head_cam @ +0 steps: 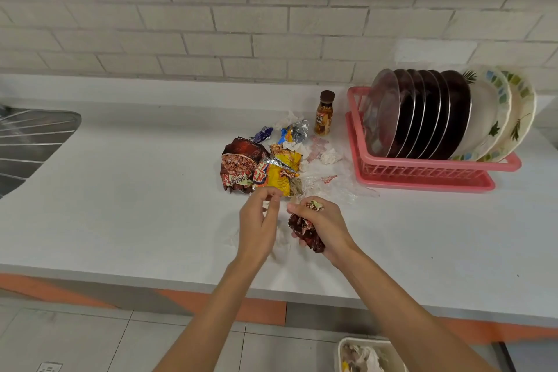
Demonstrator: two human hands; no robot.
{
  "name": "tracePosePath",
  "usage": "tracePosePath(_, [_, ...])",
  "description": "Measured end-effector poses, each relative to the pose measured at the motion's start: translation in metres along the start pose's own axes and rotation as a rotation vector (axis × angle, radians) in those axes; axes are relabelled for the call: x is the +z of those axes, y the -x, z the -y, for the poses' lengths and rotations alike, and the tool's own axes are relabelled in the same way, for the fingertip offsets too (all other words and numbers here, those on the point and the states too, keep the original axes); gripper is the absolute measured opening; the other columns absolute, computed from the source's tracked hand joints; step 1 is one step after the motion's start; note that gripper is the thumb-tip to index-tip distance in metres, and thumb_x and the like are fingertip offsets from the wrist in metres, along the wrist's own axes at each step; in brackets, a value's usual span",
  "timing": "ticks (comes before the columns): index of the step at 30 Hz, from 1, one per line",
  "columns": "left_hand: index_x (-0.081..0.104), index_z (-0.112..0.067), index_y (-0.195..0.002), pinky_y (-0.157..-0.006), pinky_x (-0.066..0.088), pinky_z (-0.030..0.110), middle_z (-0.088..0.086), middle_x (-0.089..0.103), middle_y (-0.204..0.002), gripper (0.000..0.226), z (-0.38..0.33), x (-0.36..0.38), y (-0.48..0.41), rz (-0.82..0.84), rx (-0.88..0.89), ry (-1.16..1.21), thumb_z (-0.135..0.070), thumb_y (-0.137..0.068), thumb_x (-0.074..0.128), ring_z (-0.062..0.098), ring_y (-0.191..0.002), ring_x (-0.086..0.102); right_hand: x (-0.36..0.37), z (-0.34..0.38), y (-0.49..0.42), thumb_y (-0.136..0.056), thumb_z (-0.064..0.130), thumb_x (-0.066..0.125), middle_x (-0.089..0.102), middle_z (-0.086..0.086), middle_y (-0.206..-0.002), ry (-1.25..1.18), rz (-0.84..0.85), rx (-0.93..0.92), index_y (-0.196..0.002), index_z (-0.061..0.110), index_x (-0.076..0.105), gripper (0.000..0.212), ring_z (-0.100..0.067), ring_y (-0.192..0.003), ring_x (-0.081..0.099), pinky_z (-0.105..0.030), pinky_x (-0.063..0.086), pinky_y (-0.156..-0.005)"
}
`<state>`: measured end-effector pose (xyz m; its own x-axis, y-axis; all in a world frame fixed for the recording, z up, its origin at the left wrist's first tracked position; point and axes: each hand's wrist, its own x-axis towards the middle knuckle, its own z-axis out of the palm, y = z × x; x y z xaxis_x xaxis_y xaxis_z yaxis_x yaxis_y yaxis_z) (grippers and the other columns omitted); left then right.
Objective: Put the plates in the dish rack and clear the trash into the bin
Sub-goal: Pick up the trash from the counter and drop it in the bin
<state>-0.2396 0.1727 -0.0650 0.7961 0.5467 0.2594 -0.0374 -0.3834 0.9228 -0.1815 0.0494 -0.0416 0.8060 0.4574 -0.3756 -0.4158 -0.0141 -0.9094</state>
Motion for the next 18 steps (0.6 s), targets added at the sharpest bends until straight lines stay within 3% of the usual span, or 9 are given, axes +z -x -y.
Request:
tracePosePath(5, [0.066,-0.019,-0.102,-0.071,0.044,0.018,-0.006,0.065,-0.105,0.021,0.033,-0.035,-0.036,0.078,0.011,-0.255,-0.004,-0.090,0.056,0.003,-0.092,0.059,-0.020,-0.021,-0.016,-0.075,-0.001,0.073,0.065,-0.015,-0.087,0.322,-0.067,-0.090,-0.094,0.014,0.061,0.027,-0.024,-0.058,0.064,-0.023,0.044,-0.042])
tracePosePath(7, [0.065,-0.015,-0.109,-0.074,0.044,0.026,0.001,0.065,-0.112,0.026,0.044,-0.048,-0.055,0.118,0.034,-0.377,-0.002,-0.087,0.059,0.014,-0.095,0.060,-0.028,-0.040,-0.023,-0.072,-0.005,0.070,0.062,-0.007,-0.094,0.501,-0.077,-0.201,-0.087,0.020,0.059,0.031,-0.021,-0.070,0.064,-0.025,0.048,-0.051])
tracePosePath(10, [0.057,-0.012,-0.127,-0.088,0.047,0.037,0.008,0.054,-0.131,0.047,0.064,-0.061,-0.091,0.303,0.104,-0.670,-0.006,-0.081,0.065,0.029,-0.116,0.053,-0.040,-0.077,-0.032,-0.072,-0.002,0.066,0.053,0.004,-0.099,0.883,-0.061,-0.360,-0.088,0.023,0.057,0.030,-0.016,-0.085,0.056,-0.031,0.049,-0.069])
tracePosePath(14, [0.036,-0.016,-0.147,-0.100,0.043,0.052,0.006,0.026,-0.157,0.075,0.081,-0.063,-0.125,0.552,0.131,-1.050,-0.017,-0.080,0.070,0.031,-0.141,0.028,-0.044,-0.101,-0.039,-0.073,0.005,0.063,0.052,0.003,-0.098,1.185,-0.061,-0.533,-0.094,0.018,0.059,0.025,-0.020,-0.085,0.050,-0.033,0.044,-0.062])
tracePosePath(18, [0.026,-0.017,-0.153,-0.108,0.036,0.054,0.003,0.018,-0.161,0.077,0.096,-0.059,-0.141,0.663,0.068,-1.167,-0.027,-0.088,0.066,0.025,-0.148,0.016,-0.041,-0.105,-0.044,-0.069,0.005,0.067,0.054,-0.001,-0.089,1.261,-0.112,-0.592,-0.090,0.016,0.060,0.025,-0.022,-0.077,0.051,-0.029,0.037,-0.056])
